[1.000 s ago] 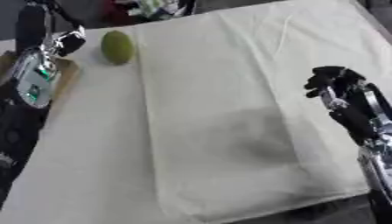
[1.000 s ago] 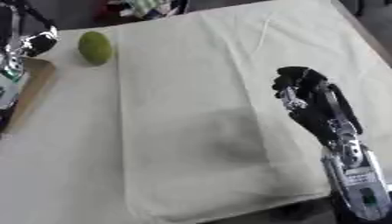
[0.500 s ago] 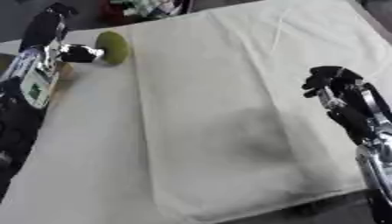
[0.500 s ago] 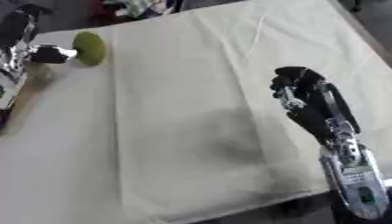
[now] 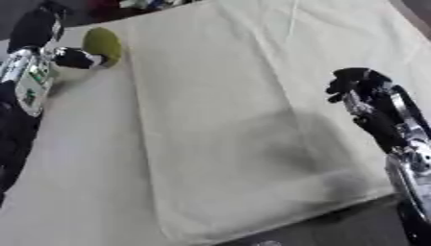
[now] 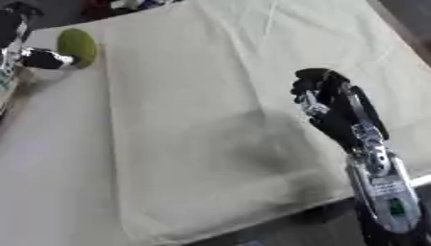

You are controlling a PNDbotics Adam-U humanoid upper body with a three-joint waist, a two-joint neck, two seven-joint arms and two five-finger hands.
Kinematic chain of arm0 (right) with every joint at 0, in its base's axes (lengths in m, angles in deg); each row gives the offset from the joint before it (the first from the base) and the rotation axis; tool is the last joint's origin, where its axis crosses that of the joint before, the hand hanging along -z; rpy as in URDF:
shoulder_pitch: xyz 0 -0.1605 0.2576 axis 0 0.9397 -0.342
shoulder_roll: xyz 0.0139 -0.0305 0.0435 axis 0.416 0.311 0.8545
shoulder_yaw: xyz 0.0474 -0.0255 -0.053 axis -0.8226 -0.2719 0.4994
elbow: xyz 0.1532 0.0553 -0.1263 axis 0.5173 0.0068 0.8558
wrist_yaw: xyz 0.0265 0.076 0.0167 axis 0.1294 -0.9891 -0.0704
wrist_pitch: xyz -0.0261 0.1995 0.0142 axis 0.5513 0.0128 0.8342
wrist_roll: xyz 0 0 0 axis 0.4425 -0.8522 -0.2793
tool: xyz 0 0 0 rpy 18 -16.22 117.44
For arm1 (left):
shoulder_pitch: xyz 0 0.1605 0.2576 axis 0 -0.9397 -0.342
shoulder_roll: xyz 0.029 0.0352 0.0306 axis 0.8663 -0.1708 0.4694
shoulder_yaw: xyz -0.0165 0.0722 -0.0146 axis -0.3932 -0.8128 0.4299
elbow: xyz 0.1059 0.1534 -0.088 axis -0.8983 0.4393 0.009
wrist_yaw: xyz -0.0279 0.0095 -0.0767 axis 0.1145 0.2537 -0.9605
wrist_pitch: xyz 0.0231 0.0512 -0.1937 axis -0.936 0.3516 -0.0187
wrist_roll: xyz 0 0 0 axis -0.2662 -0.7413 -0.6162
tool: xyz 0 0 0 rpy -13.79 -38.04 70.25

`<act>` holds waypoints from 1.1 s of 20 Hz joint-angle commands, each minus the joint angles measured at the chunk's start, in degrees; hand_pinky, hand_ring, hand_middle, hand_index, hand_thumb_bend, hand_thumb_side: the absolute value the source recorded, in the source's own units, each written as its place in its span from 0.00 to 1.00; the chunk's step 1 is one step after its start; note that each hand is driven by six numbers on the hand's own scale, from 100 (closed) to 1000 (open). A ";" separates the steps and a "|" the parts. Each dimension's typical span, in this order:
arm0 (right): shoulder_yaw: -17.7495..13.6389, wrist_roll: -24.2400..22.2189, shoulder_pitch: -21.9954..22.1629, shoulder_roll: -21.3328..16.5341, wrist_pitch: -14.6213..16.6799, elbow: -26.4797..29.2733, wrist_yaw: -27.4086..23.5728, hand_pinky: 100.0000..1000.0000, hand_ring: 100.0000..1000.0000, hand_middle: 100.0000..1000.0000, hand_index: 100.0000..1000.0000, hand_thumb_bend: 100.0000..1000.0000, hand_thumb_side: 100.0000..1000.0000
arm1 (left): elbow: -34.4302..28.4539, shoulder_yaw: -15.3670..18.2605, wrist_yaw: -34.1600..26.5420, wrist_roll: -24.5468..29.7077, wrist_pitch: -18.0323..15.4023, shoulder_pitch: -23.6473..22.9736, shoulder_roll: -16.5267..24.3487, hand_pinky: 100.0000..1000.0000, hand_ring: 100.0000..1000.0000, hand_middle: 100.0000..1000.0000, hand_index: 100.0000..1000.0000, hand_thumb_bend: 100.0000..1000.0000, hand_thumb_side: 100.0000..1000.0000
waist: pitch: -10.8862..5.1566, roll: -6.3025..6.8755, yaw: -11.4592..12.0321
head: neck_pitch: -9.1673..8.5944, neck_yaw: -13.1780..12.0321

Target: Pick up objects on the table and place them in the box.

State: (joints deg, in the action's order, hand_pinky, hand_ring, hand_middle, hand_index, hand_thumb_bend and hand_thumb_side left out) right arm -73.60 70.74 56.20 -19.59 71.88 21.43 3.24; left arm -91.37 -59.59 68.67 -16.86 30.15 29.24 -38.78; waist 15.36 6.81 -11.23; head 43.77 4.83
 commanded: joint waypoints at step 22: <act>0.02 -0.44 -1.31 -1.16 0.08 0.85 0.34 0.57 0.61 0.54 0.70 0.00 0.39 | 3.13 1.83 7.46 0.28 5.20 0.71 1.59 0.62 0.65 0.66 0.74 0.48 0.13 | -0.18 0.50 -1.63 | -0.60 0.97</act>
State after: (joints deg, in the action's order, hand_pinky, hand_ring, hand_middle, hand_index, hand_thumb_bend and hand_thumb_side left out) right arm -73.30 70.29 55.36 -19.63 71.92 21.44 3.45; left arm -87.99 -58.31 75.50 -16.31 34.91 29.34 -38.80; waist 16.40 7.70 -12.96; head 43.69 5.64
